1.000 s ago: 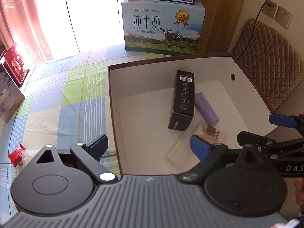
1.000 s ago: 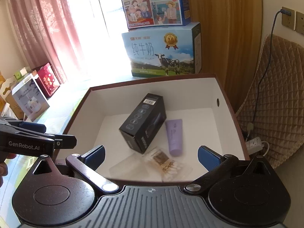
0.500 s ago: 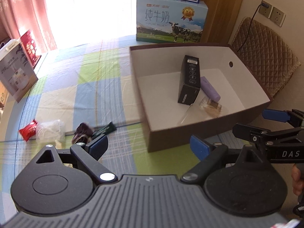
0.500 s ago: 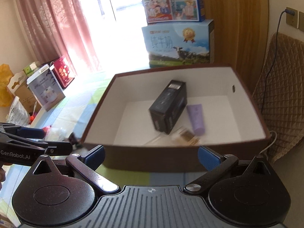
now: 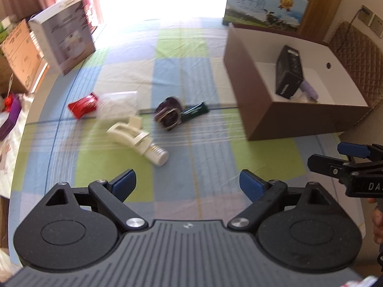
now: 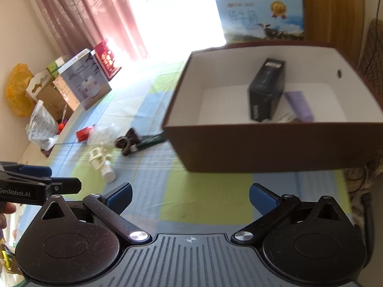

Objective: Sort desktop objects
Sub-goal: 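Move both open tools toward the hair clip and pill bottle on the table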

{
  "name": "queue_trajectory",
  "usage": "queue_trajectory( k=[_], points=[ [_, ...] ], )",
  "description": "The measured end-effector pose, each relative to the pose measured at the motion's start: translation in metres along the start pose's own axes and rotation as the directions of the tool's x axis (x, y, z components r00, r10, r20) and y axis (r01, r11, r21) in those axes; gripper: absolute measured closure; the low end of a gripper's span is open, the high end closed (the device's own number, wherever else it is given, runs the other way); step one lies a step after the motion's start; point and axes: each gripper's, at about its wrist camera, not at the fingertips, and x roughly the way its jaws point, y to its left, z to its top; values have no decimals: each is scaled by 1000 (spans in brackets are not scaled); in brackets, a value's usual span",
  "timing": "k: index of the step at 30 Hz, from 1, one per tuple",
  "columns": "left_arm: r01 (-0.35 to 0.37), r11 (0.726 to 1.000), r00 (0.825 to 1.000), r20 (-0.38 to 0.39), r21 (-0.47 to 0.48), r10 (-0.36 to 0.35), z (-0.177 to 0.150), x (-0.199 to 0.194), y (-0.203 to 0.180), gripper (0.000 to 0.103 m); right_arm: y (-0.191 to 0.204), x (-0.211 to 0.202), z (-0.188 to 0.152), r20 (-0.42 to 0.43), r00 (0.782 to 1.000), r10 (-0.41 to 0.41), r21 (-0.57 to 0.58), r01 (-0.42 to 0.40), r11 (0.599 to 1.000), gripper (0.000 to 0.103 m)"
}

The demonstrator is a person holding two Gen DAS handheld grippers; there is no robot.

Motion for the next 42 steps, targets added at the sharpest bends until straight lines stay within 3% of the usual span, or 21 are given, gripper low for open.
queue_trajectory(
  k=[11,22,32,42],
  points=[
    [-28,998,1000,-13,-53,28,-9,11,51,12,44,40,-11,-14,999,33,9,-32,999,2],
    [-54,997,998,-37,-53,52,-2,29,82,12,80,80,-17,-24,998,56,-88,-58,994,2],
    [-104,992,990,-98,-77,97,-3,64,127,12,115,123,-20,-58,995,86,-198,-96,975,40],
    [-103,992,985,-146,-68,92,0,92,152,12,139,155,-20,-76,994,83,-242,-100,965,47]
  ],
)
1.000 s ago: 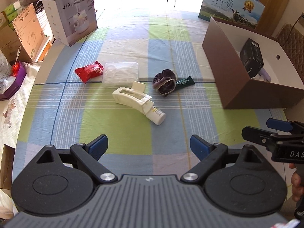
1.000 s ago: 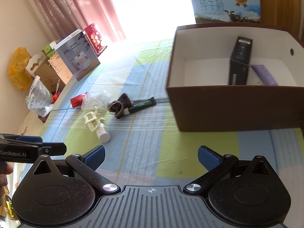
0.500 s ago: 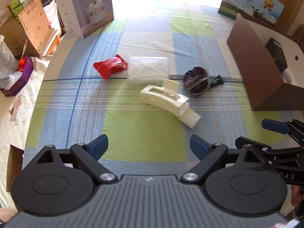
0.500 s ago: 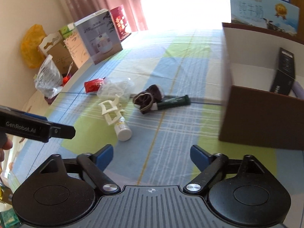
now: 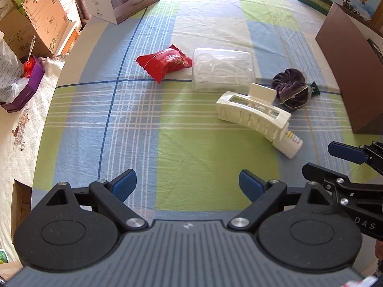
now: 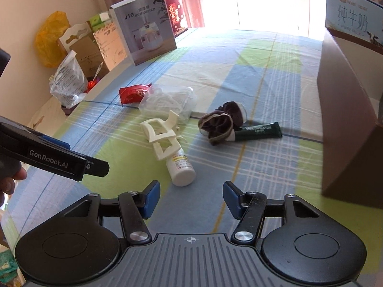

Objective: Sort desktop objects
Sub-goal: 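Move both open tools toward the hair clip and pill bottle on the table, then grasp the white pill bottle with the right tool while the left tool grasps the cream hair clip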

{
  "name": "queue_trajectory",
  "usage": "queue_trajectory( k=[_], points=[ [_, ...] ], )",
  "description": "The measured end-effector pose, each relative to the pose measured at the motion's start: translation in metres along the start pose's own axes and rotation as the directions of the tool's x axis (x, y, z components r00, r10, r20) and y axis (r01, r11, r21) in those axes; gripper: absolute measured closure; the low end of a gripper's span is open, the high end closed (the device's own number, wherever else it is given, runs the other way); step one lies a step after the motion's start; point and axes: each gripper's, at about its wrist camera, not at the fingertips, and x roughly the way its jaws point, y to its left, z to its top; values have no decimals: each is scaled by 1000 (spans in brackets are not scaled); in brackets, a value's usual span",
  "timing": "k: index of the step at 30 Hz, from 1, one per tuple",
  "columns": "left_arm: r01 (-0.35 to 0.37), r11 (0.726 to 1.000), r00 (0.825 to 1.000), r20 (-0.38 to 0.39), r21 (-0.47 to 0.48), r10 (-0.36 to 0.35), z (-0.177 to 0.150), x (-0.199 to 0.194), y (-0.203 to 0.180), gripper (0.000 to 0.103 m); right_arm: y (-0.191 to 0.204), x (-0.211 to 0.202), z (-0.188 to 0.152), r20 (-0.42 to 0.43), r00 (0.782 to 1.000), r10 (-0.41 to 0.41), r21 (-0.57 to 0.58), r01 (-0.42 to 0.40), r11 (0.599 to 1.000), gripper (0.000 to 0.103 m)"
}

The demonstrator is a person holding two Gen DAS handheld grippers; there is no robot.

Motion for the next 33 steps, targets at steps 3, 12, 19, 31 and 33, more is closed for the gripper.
queue_trajectory(
  k=[3,12,19,31,33],
  points=[
    [-4,1000,1000,-10,1,4,3,6,6,12,5,9,3,0,1000,-5,-26,5,1000,52],
    [-6,1000,1000,-29,-4,6,7,15,14,12,16,31,5,-8,1000,-23,-112,22,993,71],
    [23,1000,999,-41,15,-23,9,17,6,12,12,24,-1,-18,999,-36,-128,34,991,79],
    [137,990,990,-19,42,-136,30,15,-34,12,-37,-14,-24,-43,985,-166,35,167,985,79],
    [139,989,990,-15,47,-139,34,19,-42,12,-43,-18,-25,-42,983,-177,54,179,982,79]
  ],
)
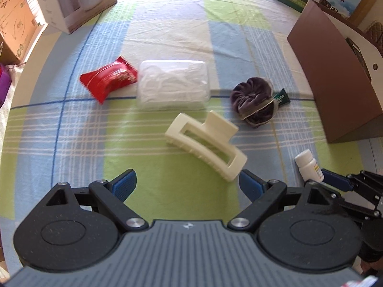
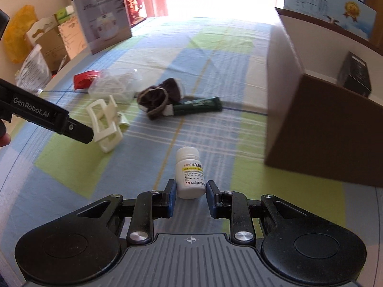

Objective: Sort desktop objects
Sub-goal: 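Grasp the white pill bottle with the right tool while the left tool grasps the cream hair clip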

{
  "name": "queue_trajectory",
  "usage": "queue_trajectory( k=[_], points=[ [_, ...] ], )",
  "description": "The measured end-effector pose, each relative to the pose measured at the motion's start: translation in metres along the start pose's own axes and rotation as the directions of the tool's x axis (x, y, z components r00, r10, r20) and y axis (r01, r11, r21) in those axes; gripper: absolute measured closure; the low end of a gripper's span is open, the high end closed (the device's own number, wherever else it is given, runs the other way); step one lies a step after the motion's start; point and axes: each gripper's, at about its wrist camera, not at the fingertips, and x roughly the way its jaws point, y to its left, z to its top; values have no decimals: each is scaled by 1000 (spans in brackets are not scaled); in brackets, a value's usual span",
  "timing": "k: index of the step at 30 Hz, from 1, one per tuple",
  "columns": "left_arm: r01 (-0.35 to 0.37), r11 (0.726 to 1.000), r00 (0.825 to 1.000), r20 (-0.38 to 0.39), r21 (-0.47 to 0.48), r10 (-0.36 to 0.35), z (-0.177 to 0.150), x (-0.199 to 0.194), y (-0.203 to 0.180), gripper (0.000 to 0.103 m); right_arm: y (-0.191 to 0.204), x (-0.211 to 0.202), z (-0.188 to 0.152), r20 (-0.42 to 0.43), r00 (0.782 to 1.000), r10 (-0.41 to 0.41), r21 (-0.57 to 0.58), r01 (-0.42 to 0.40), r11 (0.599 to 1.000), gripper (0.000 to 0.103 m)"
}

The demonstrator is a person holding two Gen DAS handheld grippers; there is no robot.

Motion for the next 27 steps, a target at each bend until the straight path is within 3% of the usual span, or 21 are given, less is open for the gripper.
queue_trajectory(
  k=[9,15,21,27],
  points=[
    [-10,1000,1000,2,-18,10,17,24,-9,12,-9,0,-4,-14,1000,-19,41,20,999,79],
    [1,1000,1000,13,-22,-1,8,12,16,24,-9,0,-5,-14,1000,-14,35,15,999,79],
    [-41,999,999,25,-1,41,-2,1,40,29,-8,2,-3,-13,1000,-9,31,10,999,78],
    [-21,999,997,72,48,17,7,1,25,25,-8,3,-1,-13,1000,-1,39,2,999,74]
  ],
)
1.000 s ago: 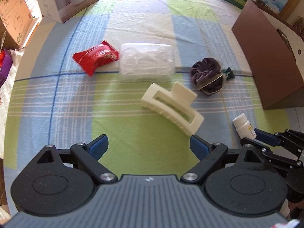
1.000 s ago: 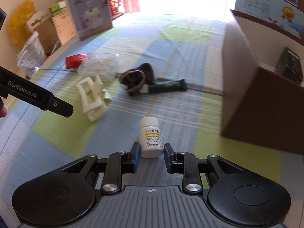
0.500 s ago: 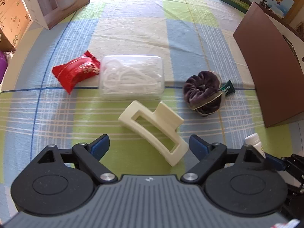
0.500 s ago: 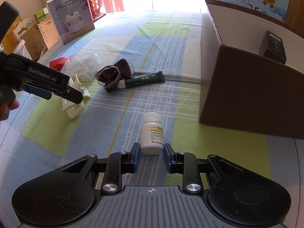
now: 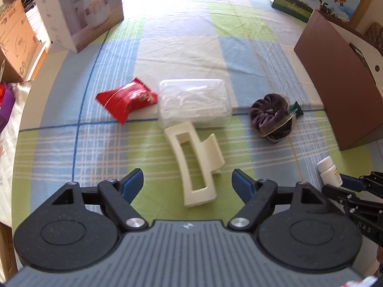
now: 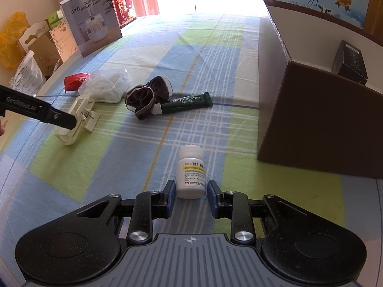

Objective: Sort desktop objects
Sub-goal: 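Grasp the white pill bottle with the right tool while the left tool grasps the cream hair clip, then carry the hair clip with the left tool while the right tool carries the bottle to the box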

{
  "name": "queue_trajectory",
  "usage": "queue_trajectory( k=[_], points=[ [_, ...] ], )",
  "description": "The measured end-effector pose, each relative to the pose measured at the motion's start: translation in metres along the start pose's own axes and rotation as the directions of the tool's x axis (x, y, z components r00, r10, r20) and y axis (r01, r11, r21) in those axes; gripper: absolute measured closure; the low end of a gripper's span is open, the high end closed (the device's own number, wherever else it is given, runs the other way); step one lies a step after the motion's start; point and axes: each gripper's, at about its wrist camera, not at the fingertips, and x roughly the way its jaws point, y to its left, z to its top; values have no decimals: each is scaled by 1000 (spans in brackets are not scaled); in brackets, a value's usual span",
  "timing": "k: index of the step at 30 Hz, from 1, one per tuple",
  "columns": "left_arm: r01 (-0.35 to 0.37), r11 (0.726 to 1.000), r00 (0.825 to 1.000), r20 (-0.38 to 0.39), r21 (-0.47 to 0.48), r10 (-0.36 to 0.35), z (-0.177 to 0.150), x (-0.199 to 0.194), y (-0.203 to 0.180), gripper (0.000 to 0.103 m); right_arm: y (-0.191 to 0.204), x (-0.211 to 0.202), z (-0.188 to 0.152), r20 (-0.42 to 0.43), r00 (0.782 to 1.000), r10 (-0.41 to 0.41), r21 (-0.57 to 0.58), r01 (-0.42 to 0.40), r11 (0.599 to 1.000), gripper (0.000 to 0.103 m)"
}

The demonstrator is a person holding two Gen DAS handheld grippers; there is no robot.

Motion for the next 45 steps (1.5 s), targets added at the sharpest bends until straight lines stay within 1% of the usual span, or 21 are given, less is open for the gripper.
queue_trajectory(
  k=[2,3,5,7,8,9,10,16,19,23,25,26,30,33,37,41,45],
  points=[
    [1,1000,1000,-7,-7,-1,5,8,-5,28,0,1,1,-2,1000,0,1,0,1000,72],
    [2,1000,1000,-8,-8,-2,6,12,-7,32,0,1,1,-3,1000,-3,1,3,1000,70],
    [-22,1000,1000,-10,-1,22,9,18,-10,36,0,0,1,-2,1000,-8,5,8,1000,68],
    [-53,999,999,-11,11,53,10,23,-9,48,-2,0,2,1,1000,-11,15,11,1000,67],
    [-52,999,999,-14,12,52,11,24,-8,52,-3,0,2,2,1000,-12,19,12,1000,66],
    [-46,999,999,-20,9,47,11,25,-7,64,-3,0,2,6,1000,-12,21,12,1000,66],
    [-44,999,999,-23,8,45,10,25,-5,67,-3,0,3,10,1000,-9,22,9,1000,65],
    [-63,998,998,-22,26,64,-3,15,3,67,3,7,6,12,1000,-5,2,5,1000,64],
    [-85,995,996,-31,50,87,-12,8,6,67,7,10,8,24,1000,-17,-14,17,1000,64],
    [-87,994,995,-45,60,90,-27,0,7,67,10,13,9,33,999,-31,-48,32,998,64],
    [-84,995,995,-49,60,87,-34,-4,6,67,12,14,9,31,998,-46,-80,49,996,71],
    [-81,995,995,-51,60,84,-36,-5,5,67,13,14,9,31,998,-48,-93,51,994,79],
    [-67,995,996,-56,67,71,-45,-9,-4,67,14,12,8,8,999,-31,-97,32,995,79],
    [-53,996,997,-58,72,58,-49,-13,-13,67,14,7,3,-3,1000,-4,-77,4,997,79],
    [-42,995,998,-38,91,46,-51,-24,-26,67,12,-3,-5,-13,1000,19,-51,-20,999,79],
    [-25,994,1000,-7,110,26,-50,-38,-39,67,6,-17,-11,-10,999,38,-14,-38,999,79],
    [9,993,999,30,120,-13,-47,-57,-57,67,-6,-37,-16,12,999,50,23,-50,998,79]
  ],
)
